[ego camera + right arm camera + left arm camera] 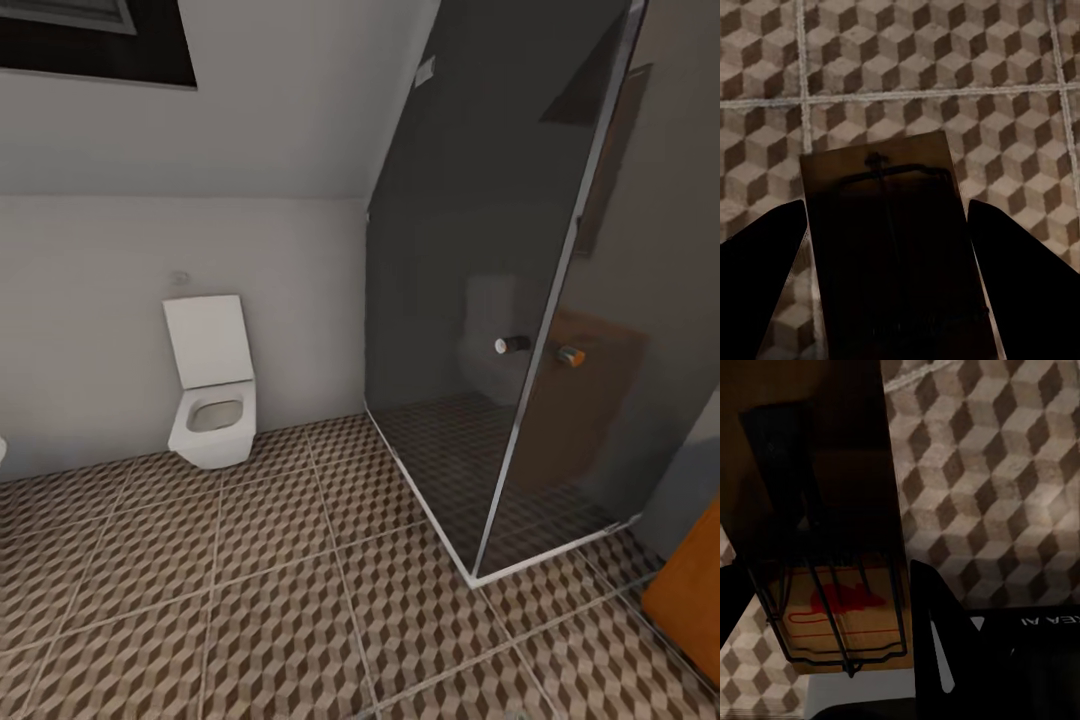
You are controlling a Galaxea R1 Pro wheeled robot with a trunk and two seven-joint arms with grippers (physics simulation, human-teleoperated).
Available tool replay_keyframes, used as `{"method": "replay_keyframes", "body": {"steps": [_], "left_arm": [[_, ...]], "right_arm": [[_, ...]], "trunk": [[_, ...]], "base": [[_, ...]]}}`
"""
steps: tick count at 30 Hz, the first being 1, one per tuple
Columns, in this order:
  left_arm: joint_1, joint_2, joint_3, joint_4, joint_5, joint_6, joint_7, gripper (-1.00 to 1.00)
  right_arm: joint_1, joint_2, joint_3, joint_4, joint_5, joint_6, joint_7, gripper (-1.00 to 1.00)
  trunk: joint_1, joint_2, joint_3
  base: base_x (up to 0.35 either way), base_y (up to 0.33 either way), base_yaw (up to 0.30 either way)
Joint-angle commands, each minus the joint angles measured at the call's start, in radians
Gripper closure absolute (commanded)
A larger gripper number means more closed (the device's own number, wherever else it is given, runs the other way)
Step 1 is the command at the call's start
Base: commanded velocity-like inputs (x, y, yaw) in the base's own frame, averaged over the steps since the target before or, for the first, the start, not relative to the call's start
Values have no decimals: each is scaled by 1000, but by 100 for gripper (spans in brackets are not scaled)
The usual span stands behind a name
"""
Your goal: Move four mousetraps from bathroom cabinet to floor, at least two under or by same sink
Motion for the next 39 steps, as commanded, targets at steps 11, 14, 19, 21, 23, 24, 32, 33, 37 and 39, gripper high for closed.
{"method": "replay_keyframes", "body": {"steps": [11, 14, 19, 21, 23, 24, 32, 33, 37, 39], "left_arm": [[-1, 0, -4, -2, -3, 2, 5, 100], [-1, 0, -4, -2, -4, 1, 5, 100], [-1, 0, -4, -2, -4, 1, 5, 100], [-1, 0, -5, -2, -4, 2, 5, 100], [-1, 0, -5, -2, -4, 2, 5, 100], [-1, 0, -5, -2, -4, 1, 5, 100], [-1, -2, -5, -3, -6, 1, 5, 100], [-1, -2, -5, -4, -6, 1, 5, 100], [-1, -2, -5, -4, -6, 1, 5, 100], [-1, -2, -5, -4, -6, 1, 5, 100]], "right_arm": [[0, 0, 9, 0, -6, -2, -3, 100], [0, 0, 9, 0, -6, -2, -3, 100], [0, 0, 9, 0, -6, -2, -3, 100], [0, 0, 9, 0, -6, -2, -3, 100], [0, 0, 9, 0, -6, -2, -3, 100], [0, 0, 9, 0, -6, -2, -3, 100], [0, 0, 9, 0, -6, -2, -3, 100], [0, 0, 8, 0, -6, -2, -3, 100], [0, 0, 8, 0, -6, -2, -3, 100], [0, 0, 9, 0, -6, -2, -3, 100]], "trunk": [[0, 0, -10], [0, 0, -14], [0, 0, -19], [0, 0, -21], [0, 0, -23], [0, 0, -24], [0, 0, -33], [0, 0, -34], [0, 0, -39], [0, 0, -41]], "base": [[0, 0, 260], [0, 0, 236], [0, 0, 232], [0, 0, 230], [0, 0, 230], [0, 0, 230], [0, 0, 230], [0, 0, 230], [0, 0, 230], [0, 0, 230]]}}
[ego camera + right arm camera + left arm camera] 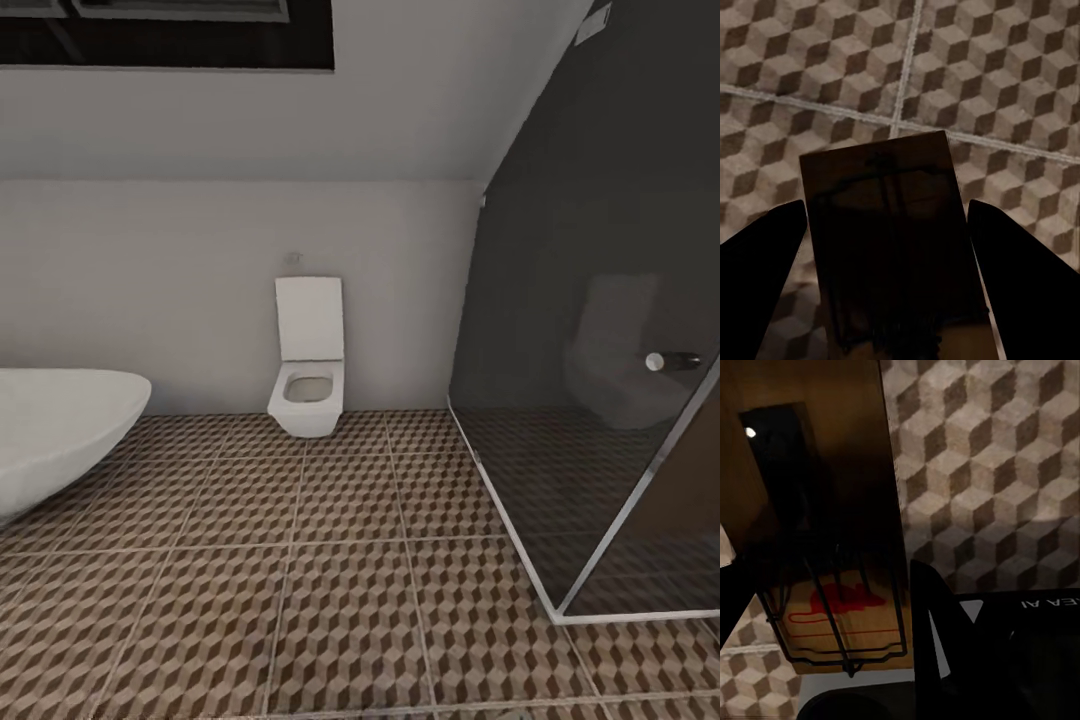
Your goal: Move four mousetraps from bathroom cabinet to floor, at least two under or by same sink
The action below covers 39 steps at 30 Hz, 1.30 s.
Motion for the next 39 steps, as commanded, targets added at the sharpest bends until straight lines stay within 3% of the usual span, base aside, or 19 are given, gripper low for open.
{"method": "replay_keyframes", "body": {"steps": [1, 39], "left_arm": [[-1, 0, -4, -2, -3, 2, 5, 100], [-1, -1, -4, -4, -4, 2, 5, 100]], "right_arm": [[0, 0, 8, 0, -6, -2, -3, 100], [0, 0, 9, 0, -6, -2, -3, 100]], "trunk": [[0, 0, -2], [0, 0, -29]], "base": [[0, 0, 230], [0, 0, 259]]}}
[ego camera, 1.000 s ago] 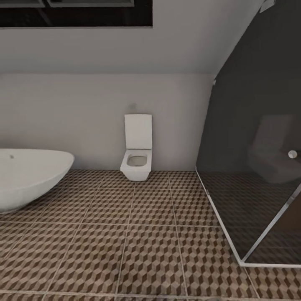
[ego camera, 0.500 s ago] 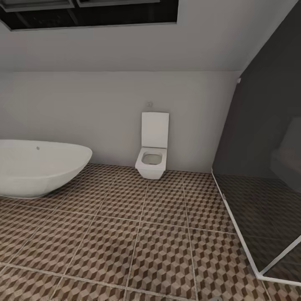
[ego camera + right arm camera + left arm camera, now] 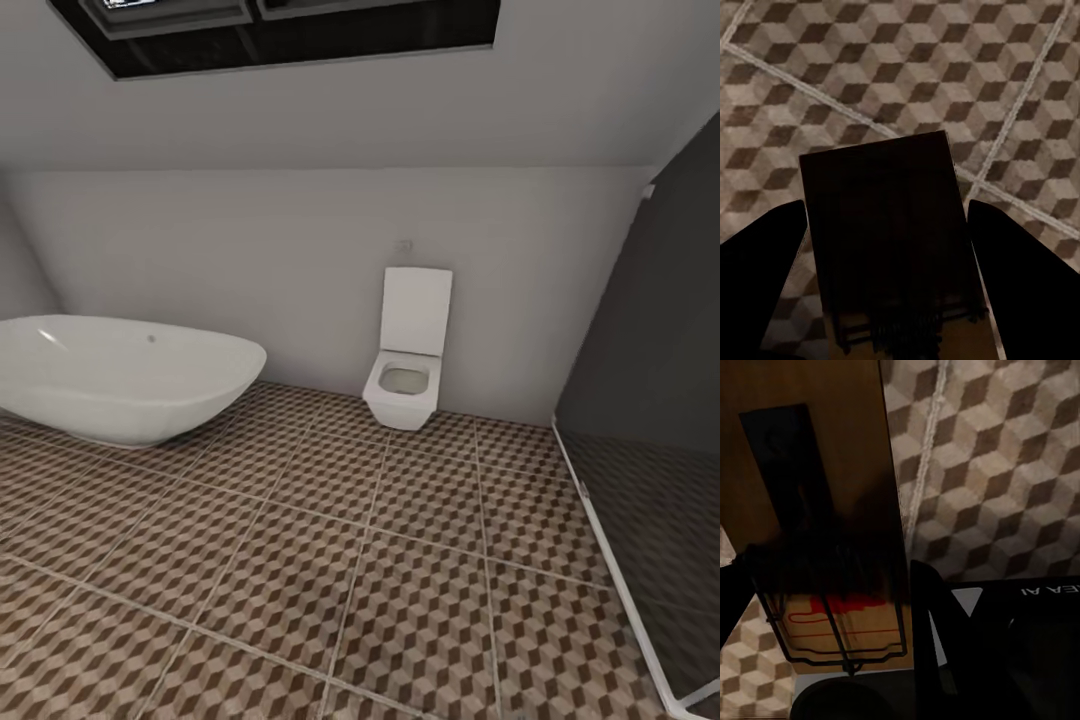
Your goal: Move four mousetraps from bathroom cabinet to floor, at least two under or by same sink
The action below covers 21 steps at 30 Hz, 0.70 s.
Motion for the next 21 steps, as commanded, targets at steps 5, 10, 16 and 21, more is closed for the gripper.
{"method": "replay_keyframes", "body": {"steps": [5, 10, 16, 21], "left_arm": [[-1, 0, -4, -2, -3, 2, 5, 100], [-1, 0, -4, -2, -3, 2, 5, 100], [-1, 0, -4, -2, -3, 2, 5, 100], [-1, 0, -4, -1, -3, 2, 5, 100]], "right_arm": [[0, 0, 8, 0, -6, -2, -3, 100], [0, 0, 8, 0, -6, -2, -3, 100], [0, 0, 8, 0, -6, -2, -3, 100], [0, 0, 8, 0, -6, -2, -3, 100]], "trunk": [[0, 0, -3], [0, 0, -5], [0, 0, -7], [0, 0, -9]], "base": [[0, 0, 281], [0, 0, 281], [0, 0, 281], [0, 0, 281]]}}
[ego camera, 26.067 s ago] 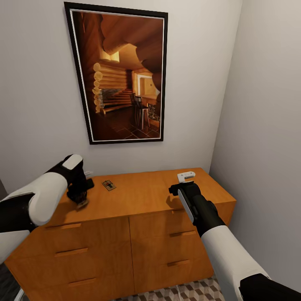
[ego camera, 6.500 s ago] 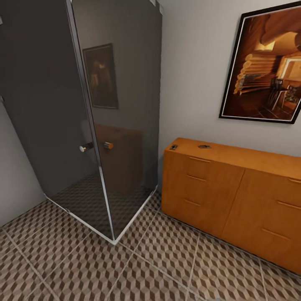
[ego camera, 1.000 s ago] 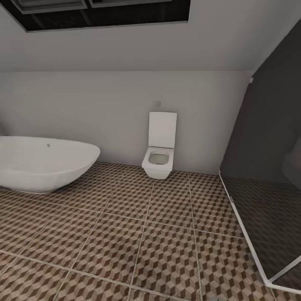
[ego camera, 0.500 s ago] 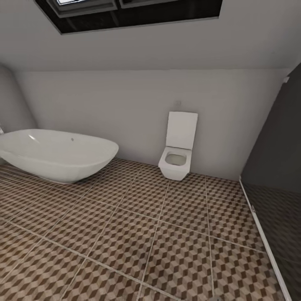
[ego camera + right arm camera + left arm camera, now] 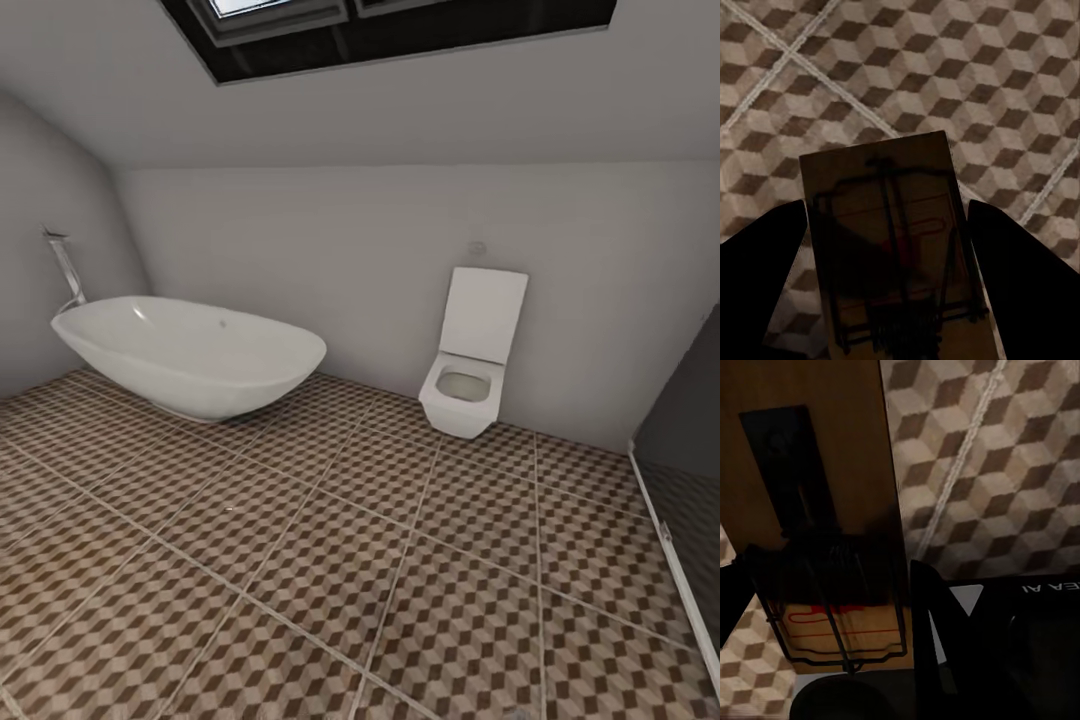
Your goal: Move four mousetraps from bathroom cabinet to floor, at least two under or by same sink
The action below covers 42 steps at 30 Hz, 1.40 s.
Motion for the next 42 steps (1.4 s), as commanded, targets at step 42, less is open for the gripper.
{"method": "replay_keyframes", "body": {"steps": [42], "left_arm": [[-1, 0, -4, -2, -3, 2, 5, 100]], "right_arm": [[0, -5, 18, -6, 46, -2, 1, 100]], "trunk": [[0, 0, -10]], "base": [[0, 0, 142]]}}
